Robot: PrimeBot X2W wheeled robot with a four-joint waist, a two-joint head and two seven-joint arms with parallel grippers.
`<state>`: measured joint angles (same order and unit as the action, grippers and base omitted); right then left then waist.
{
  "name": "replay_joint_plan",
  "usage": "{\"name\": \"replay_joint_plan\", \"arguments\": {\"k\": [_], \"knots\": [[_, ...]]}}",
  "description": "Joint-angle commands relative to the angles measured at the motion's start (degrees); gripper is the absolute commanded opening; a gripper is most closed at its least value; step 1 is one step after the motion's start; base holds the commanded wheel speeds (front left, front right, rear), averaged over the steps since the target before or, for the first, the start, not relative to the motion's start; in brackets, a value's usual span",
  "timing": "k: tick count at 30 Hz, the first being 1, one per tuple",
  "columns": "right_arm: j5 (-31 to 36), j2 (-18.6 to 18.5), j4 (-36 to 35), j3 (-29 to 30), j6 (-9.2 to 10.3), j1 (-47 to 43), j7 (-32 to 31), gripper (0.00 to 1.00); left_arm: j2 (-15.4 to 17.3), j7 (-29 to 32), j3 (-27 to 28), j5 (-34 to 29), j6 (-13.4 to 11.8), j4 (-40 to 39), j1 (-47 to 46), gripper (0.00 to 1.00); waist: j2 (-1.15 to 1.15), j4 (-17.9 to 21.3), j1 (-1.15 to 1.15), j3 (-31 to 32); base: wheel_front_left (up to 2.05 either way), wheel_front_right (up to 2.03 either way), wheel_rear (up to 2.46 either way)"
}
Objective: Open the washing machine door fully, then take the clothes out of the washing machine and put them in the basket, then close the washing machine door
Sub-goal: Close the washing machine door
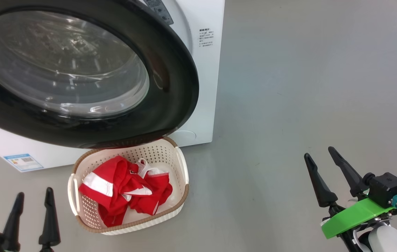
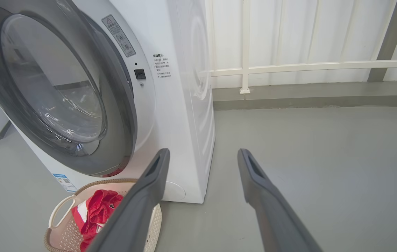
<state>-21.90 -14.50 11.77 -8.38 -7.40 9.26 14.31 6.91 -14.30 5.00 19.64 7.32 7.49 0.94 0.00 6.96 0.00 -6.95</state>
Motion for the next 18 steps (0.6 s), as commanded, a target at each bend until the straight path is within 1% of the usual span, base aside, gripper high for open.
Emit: {"name": "replay_joint_plan", "arguments": {"k": [1, 7, 18], "knots": [[-0.5, -0.4, -1.5, -0.7, -0.09, 0.5, 0.7, 1.00, 0.7, -0.7, 2.5, -0.6, 0.2, -1.8, -0.3, 1.00, 0.00, 0.0, 0.00, 0.1, 0.00, 0.00, 0.00], [-0.3, -0.2, -1.6, -0.4, -0.09, 0.2, 0.7, 1.00, -1.1, -0.7, 5.0, -2.5, 0.2, -4.3, 0.4, 1.00, 0.00, 0.1, 0.00, 0.5, 0.00, 0.00, 0.00], [-0.3, 0.2, -1.6, 0.1, -0.09, -0.3, 0.7, 1.00, -2.2, -0.7, 5.1, -2.8, 0.2, -2.8, 0.8, 1.00, 0.00, -0.1, 0.00, 0.4, 0.00, 0.00, 0.00]]}}
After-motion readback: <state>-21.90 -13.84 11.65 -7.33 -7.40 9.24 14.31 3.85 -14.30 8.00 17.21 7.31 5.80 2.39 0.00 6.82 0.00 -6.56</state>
